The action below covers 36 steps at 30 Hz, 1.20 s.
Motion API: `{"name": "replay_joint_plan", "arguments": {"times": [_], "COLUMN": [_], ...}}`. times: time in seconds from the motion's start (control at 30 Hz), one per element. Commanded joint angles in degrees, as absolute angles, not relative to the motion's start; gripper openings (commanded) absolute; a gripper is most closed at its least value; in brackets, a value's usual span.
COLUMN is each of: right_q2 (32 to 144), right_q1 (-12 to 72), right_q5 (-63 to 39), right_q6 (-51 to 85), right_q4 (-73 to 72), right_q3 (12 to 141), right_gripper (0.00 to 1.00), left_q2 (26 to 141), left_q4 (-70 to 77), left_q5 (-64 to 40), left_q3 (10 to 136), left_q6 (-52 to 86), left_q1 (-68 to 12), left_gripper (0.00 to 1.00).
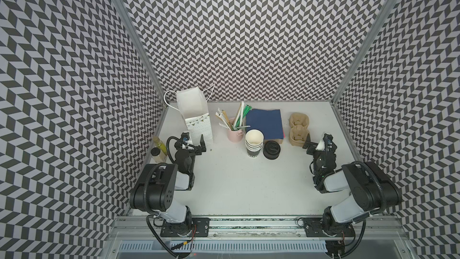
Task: Pack a coffee takeout order
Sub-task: Pick up the coffee cup.
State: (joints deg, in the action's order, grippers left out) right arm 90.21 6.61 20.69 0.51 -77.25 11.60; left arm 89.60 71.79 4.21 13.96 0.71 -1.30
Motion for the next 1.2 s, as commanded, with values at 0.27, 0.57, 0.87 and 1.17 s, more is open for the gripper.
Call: {"name": "replay_joint_plan", "arguments": {"times": [0.27,0.57,0.87,1.17], "right_q2": [90.5,84.7,58.3,48.6], "right_q1": [6.7,8.1,13.3,12.8], "right_q5": [20.3,20.9,28.6,25.3], "right_q6": [0.3,-2.4,8.3,39.8], "right_q4": [-81.7,-86.4,-50.0,-19.4], "right_q3": [11.2,6.8,17.3,27.7], "right_gripper": [0.99,0.99,0.99,0.99], "left_q2": [89.3,85.3,68.4,43.0], "left_q4": [72.1,73.3,52.7,33.7], "left_q5": [4.0,4.9,7.5,10.6], "left_q3": [14.6,12.2,14.2,13.3], "left_q6": [0.0,0.0,6.2,21.0], "left_q1": [-1.1,-1.6,-1.8,-5.4], "left_gripper": [1.0,1.0,1.0,1.0]}}
